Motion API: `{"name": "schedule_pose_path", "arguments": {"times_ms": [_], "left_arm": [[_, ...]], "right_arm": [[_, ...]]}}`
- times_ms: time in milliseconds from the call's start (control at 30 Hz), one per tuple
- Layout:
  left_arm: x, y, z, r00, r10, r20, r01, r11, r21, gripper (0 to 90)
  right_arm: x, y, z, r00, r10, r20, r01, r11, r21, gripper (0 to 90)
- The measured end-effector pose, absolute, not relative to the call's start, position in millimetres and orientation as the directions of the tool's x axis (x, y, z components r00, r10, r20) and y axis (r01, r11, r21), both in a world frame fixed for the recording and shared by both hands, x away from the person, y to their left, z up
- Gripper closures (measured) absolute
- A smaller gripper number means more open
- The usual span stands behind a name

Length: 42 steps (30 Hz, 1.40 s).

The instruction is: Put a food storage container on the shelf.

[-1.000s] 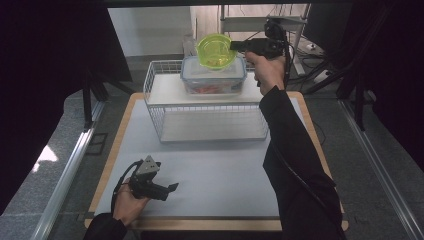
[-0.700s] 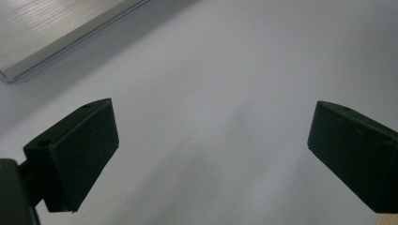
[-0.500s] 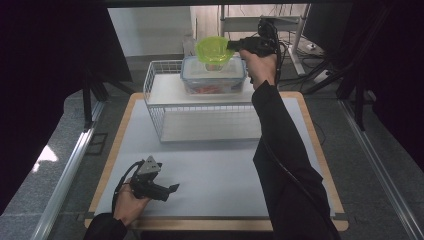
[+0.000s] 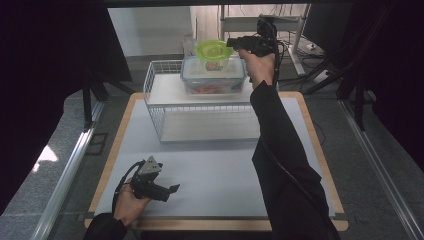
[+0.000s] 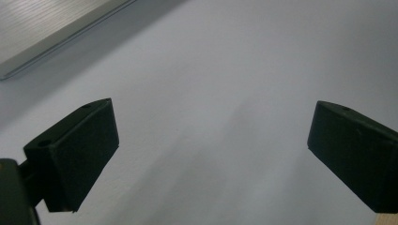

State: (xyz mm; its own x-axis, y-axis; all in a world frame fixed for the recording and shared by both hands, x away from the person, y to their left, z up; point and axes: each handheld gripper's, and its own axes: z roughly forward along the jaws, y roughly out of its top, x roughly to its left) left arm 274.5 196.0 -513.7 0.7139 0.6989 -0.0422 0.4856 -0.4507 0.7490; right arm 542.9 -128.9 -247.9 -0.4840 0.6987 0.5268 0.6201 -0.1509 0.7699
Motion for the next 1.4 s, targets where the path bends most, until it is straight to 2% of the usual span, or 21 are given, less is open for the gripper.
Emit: {"name": "schedule_pose_path", "arguments": {"times_ms": [167,433,567,900,1100,1400], "left_arm": [[275,196,-514,0.713,0.7,-0.039,0.485,-0.453,0.748,2.2],[275,196,-514,0.713,0.7,-0.037,0.483,-0.452,0.75,2.2],[274,196,-514,0.712,0.701,-0.035,0.482,-0.452,0.75,2.2],[275,196,-514,0.712,0.7,-0.045,0.486,-0.445,0.752,2.0],[275,196,-514,0.712,0.701,-0.05,0.484,-0.438,0.758,1.9],[275,196,-515,0.709,0.704,-0.038,0.476,-0.44,0.761,1.6]], "right_arm": [[536,-133,-243,-0.519,0.726,0.45,0.566,-0.102,0.818,48.5],[525,-138,-245,-0.597,0.709,0.376,0.521,-0.015,0.854,29.6],[516,-142,-248,-0.619,0.701,0.354,0.504,0.009,0.864,23.8],[485,-153,-268,-0.675,0.685,0.275,0.462,0.102,0.881,13.0],[459,-152,-290,-0.721,0.665,0.197,0.427,0.202,0.881,7.3],[423,-157,-320,-0.773,0.625,0.109,0.36,0.291,0.886,3.6]]}}
